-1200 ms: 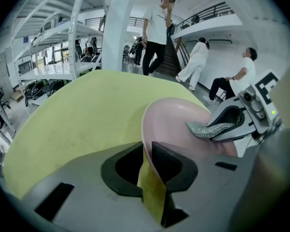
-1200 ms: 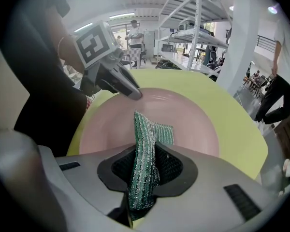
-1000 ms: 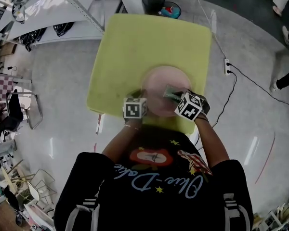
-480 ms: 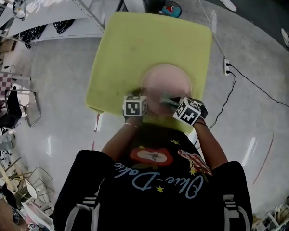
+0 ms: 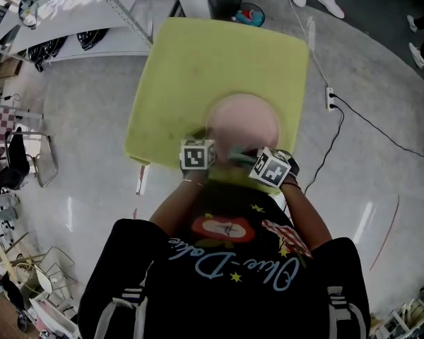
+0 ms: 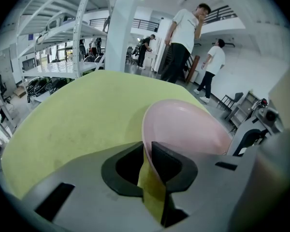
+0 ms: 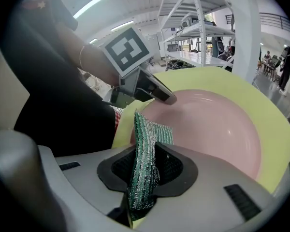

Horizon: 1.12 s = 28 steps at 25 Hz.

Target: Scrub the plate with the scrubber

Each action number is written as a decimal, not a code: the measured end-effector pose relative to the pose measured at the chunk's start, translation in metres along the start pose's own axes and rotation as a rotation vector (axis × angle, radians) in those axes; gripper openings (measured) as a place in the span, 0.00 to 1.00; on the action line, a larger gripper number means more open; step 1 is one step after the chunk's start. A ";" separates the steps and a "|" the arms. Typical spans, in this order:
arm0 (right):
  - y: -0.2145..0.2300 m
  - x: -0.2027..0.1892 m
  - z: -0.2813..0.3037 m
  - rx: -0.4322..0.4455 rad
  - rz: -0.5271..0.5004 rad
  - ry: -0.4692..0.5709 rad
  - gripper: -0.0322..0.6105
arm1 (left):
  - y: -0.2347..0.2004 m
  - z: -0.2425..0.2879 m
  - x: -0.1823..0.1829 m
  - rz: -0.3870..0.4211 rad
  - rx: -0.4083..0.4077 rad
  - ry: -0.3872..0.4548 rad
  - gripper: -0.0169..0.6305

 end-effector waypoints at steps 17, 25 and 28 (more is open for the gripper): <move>0.022 0.017 -0.036 -0.292 0.194 0.367 0.15 | -0.006 -0.026 0.007 0.019 -0.038 0.125 0.13; 0.031 0.031 -0.068 -0.444 0.224 0.562 0.15 | 0.001 -0.059 0.039 0.160 -0.058 0.259 0.04; 0.033 0.040 -0.081 -0.494 0.244 0.642 0.15 | 0.014 -0.069 0.062 0.216 -0.115 0.343 0.03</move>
Point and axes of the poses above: the fingertips, and each gripper's own axes: z forward along the fingers, y to its right, x out of its top, the point moved 7 cm from there along -z, backward along the fingers, and after that the axes turned 11 degrees about y, right-handed, at the moved point
